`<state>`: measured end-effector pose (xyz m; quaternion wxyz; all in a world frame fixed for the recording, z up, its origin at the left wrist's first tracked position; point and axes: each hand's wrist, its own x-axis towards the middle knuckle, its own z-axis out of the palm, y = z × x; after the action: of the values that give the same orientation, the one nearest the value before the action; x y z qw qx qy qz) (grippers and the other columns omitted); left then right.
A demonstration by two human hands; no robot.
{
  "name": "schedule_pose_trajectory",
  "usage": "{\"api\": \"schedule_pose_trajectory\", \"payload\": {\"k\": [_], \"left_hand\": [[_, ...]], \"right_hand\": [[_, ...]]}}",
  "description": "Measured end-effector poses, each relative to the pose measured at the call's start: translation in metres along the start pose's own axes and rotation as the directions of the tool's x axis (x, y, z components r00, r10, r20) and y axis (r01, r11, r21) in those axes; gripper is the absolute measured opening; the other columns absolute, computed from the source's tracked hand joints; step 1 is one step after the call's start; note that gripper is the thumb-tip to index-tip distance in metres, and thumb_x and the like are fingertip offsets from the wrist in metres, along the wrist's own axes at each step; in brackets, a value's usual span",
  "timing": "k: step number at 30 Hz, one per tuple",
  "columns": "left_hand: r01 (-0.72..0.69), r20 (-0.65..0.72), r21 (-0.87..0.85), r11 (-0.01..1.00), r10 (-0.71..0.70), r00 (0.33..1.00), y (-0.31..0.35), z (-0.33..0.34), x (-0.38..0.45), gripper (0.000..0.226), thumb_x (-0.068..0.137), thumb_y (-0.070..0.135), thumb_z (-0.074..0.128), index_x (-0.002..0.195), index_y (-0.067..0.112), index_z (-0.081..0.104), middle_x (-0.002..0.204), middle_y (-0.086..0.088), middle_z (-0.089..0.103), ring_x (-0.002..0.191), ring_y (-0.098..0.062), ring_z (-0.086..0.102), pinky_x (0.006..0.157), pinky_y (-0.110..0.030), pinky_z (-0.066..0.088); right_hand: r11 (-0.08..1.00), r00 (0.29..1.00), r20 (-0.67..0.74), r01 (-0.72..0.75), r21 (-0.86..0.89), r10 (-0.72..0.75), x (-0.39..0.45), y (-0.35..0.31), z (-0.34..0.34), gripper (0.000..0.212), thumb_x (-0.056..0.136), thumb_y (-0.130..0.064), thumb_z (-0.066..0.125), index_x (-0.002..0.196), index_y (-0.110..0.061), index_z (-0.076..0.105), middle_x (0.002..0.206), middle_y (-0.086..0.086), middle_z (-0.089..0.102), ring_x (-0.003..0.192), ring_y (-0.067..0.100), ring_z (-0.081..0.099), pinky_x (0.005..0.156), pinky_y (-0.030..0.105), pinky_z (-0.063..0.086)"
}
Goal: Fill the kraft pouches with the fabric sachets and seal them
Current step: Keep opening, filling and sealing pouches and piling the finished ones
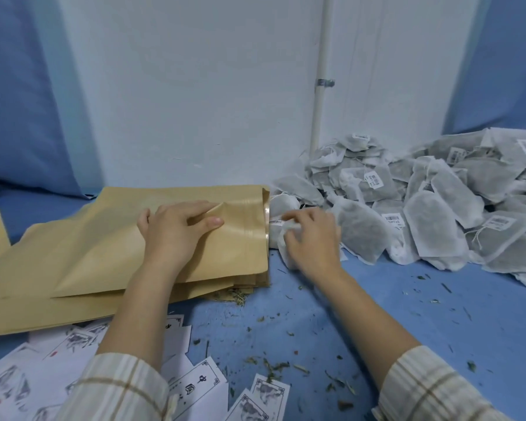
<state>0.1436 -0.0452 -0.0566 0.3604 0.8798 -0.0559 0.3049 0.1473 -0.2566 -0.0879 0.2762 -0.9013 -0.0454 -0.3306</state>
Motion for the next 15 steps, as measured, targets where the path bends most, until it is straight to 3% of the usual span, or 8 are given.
{"api": "schedule_pose_trajectory", "payload": {"k": [2,4,7,9,12,15], "left_hand": [[-0.015,0.016,0.019,1.000,0.015,1.000,0.000,0.004,-0.001,0.017,0.082,0.045,0.065,0.099,0.048,0.064,0.123,0.018,0.061,0.125,-0.007,0.043,0.109,-0.038,0.002],[-0.021,0.023,0.032,0.999,0.020,1.000,0.001,0.006,-0.001,0.018,0.082,0.046,0.065,0.100,0.049,0.064,0.125,0.018,0.060,0.126,-0.007,0.042,0.110,-0.038,0.001],[-0.024,0.014,0.049,0.998,0.023,1.000,-0.001,0.006,0.000,0.020,0.082,0.047,0.064,0.102,0.050,0.064,0.126,0.018,0.060,0.127,-0.008,0.041,0.109,-0.038,0.001],[-0.025,0.008,0.075,0.997,0.025,1.000,-0.003,0.006,0.000,0.021,0.083,0.048,0.063,0.104,0.047,0.065,0.126,0.018,0.059,0.127,-0.009,0.040,0.109,-0.038,0.001],[-0.015,-0.012,0.101,0.995,0.016,1.000,-0.004,0.006,-0.001,0.024,0.084,0.048,0.062,0.106,0.044,0.067,0.127,0.018,0.059,0.127,-0.008,0.040,0.108,-0.038,0.001],[-0.019,-0.013,0.084,0.996,0.020,1.000,0.002,0.008,-0.002,0.024,0.083,0.049,0.061,0.106,0.045,0.067,0.126,0.019,0.059,0.127,-0.007,0.039,0.109,-0.039,0.002]], "right_hand": [[0.955,0.972,0.123,-0.167,-0.245,0.201,0.000,0.019,0.002,0.059,0.079,-0.045,0.054,0.134,-0.030,0.040,0.139,0.010,0.032,0.130,0.029,0.025,0.107,0.043,0.020],[0.913,0.905,0.238,-0.277,-0.299,0.353,-0.001,0.031,0.003,0.085,0.072,-0.061,0.054,0.143,-0.031,0.020,0.147,0.013,0.019,0.135,0.033,0.020,0.108,0.048,0.019],[0.918,0.901,0.199,-0.397,0.012,0.387,0.000,0.037,0.002,0.102,0.062,-0.055,0.073,0.142,-0.018,0.022,0.141,0.012,0.036,0.128,0.029,0.038,0.102,0.043,0.037],[0.849,0.898,0.110,-0.440,0.293,0.427,0.004,0.036,-0.001,0.092,0.055,-0.044,0.085,0.129,-0.014,0.038,0.126,0.008,0.050,0.110,0.021,0.052,0.089,0.032,0.046],[0.671,0.858,0.051,-0.435,0.601,0.511,0.005,0.026,-0.009,0.074,0.053,-0.041,0.088,0.108,-0.021,0.043,0.107,-0.005,0.053,0.086,0.002,0.053,0.066,0.011,0.041],[0.596,0.886,0.101,-0.386,0.704,0.453,-0.001,0.012,-0.007,0.066,0.054,-0.044,0.085,0.105,-0.027,0.047,0.102,-0.020,0.049,0.091,-0.006,0.049,0.066,0.011,0.038]]}}
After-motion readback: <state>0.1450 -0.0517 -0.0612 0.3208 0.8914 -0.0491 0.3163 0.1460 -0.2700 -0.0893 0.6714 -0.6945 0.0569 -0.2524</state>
